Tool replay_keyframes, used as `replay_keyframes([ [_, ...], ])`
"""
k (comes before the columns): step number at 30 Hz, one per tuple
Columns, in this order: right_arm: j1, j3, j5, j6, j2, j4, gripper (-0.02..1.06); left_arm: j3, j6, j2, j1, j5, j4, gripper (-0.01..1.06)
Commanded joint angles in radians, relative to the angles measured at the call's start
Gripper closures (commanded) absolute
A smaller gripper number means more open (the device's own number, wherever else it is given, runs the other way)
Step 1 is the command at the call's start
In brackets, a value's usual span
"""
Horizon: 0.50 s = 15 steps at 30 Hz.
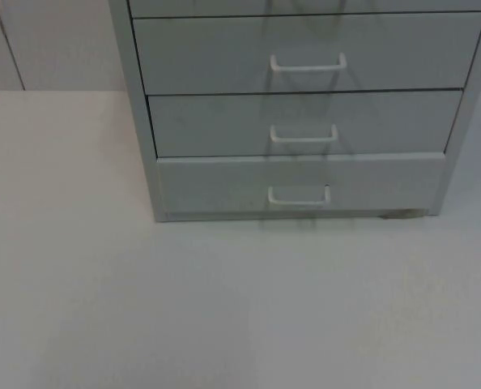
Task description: Open the drawer with the left hand, place the block into the drawer with the right hand, then close the drawer with the left hand.
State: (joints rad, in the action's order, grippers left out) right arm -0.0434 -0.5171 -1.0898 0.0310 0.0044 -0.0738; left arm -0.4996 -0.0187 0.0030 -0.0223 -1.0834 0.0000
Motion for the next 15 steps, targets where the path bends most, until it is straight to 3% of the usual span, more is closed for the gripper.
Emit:
replay_keyframes([
  [1, -0.002, 0.002, 0.011, -0.005, -0.004, 0.000, -0.01, 0.005, 0.001, -0.003, -0.003, 0.010, -0.007, 0.00],
  [15, -0.002, 0.002, 0.013, -0.005, -0.004, -0.001, -0.01, 0.005, 0.001, -0.003, -0.003, 0.010, -0.007, 0.00],
])
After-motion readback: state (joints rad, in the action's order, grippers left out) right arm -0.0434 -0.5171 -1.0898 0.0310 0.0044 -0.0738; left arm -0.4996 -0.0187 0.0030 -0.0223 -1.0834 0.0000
